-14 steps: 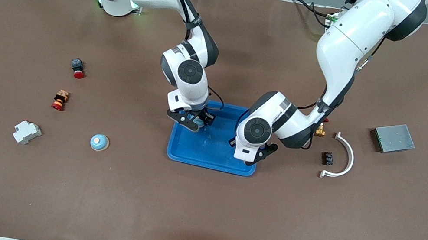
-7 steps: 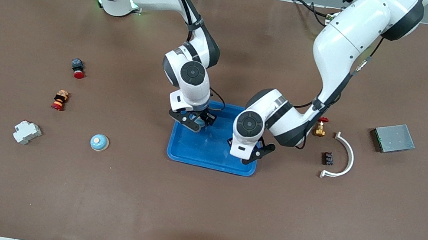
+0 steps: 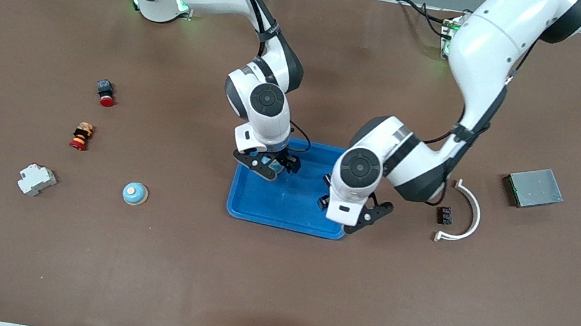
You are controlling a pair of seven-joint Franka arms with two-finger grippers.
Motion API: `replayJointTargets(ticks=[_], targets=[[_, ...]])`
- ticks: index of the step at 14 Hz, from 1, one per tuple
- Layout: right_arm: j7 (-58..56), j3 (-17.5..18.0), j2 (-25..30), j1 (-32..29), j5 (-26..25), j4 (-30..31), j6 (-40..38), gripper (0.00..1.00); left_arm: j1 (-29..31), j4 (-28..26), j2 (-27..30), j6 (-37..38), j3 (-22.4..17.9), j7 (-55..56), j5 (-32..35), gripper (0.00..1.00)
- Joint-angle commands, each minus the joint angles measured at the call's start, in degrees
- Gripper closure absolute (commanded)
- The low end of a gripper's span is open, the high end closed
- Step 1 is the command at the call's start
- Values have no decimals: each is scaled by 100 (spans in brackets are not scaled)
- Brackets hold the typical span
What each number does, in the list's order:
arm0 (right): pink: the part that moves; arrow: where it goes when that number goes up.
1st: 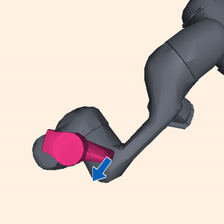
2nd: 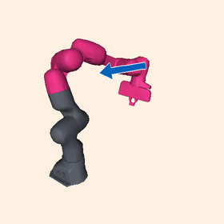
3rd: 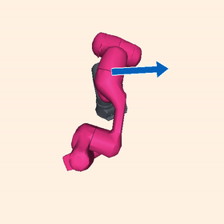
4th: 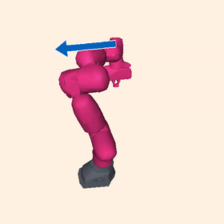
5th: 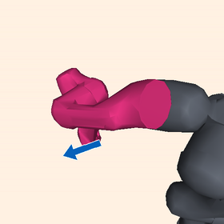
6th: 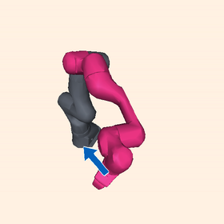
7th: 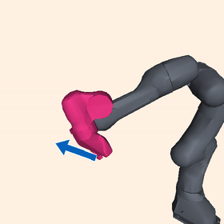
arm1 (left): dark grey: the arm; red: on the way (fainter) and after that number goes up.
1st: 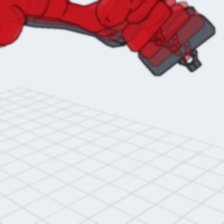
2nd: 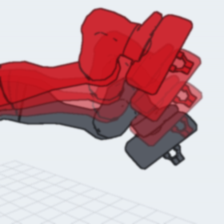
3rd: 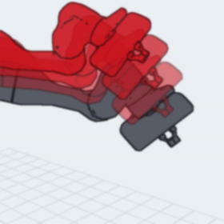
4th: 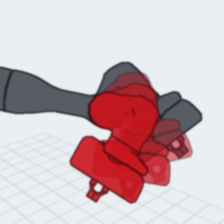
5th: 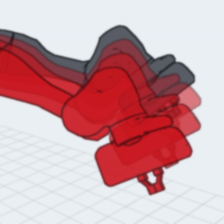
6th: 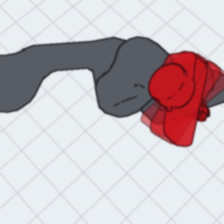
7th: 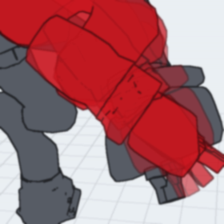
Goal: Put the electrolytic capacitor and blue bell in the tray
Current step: 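Open both grippers to release the capacitor and bell into the tray, then reach the capacitor with the left gripper while the right gripper reaches the bell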
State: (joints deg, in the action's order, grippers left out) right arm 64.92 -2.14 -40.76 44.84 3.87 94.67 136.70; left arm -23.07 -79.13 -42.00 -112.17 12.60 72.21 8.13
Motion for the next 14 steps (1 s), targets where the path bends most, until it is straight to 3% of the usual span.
replayJointTargets(ticks=[1, 5, 9, 14], targets=[[-346, -50, 6, -167, 0, -789, -1263, 0, 293, -120, 411, 248, 58, -610, 4, 0], [-1726, -41, 304, -914, 52, -1109, -2594, 0, 618, -164, 737, 642, 58, -1576, -4, 0], [-2464, -208, 665, -1195, -544, -915, -2631, 0, 1075, -453, 1123, 864, 67, -2622, -39, 0], [-4091, -217, 780, -1924, -572, -898, -2378, 0, 1725, -1051, 1563, 785, 75, -4213, -40, 0]])
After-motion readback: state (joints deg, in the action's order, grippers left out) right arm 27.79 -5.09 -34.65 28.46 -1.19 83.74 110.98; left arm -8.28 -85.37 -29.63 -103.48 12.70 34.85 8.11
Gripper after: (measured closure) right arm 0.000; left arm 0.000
